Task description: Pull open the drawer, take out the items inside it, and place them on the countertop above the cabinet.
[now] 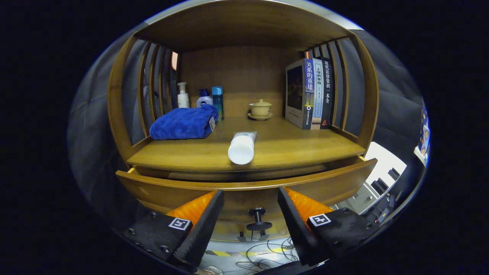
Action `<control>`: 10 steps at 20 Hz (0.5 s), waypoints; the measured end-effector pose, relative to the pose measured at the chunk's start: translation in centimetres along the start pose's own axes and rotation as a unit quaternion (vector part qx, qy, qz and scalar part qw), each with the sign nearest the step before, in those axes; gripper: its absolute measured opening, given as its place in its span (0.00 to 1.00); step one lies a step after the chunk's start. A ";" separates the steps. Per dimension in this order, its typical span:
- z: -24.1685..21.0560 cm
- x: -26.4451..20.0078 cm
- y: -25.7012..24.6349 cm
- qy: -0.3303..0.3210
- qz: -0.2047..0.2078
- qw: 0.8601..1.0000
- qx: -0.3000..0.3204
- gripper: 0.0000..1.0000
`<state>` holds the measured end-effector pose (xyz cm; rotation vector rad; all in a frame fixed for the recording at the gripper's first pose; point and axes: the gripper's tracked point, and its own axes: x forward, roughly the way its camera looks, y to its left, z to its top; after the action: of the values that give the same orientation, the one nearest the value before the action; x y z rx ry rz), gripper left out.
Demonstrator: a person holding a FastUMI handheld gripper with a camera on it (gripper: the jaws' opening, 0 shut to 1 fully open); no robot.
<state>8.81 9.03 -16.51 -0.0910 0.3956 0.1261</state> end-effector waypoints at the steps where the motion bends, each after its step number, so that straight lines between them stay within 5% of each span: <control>1: 0.1 0.4 0.1 0.001 0.001 1.000 0.003 0.97; 10: 0.8 1.6 -1.2 0.009 -0.006 1.000 0.012 0.93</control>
<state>10.73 8.06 -16.30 -0.0718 0.4148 0.1086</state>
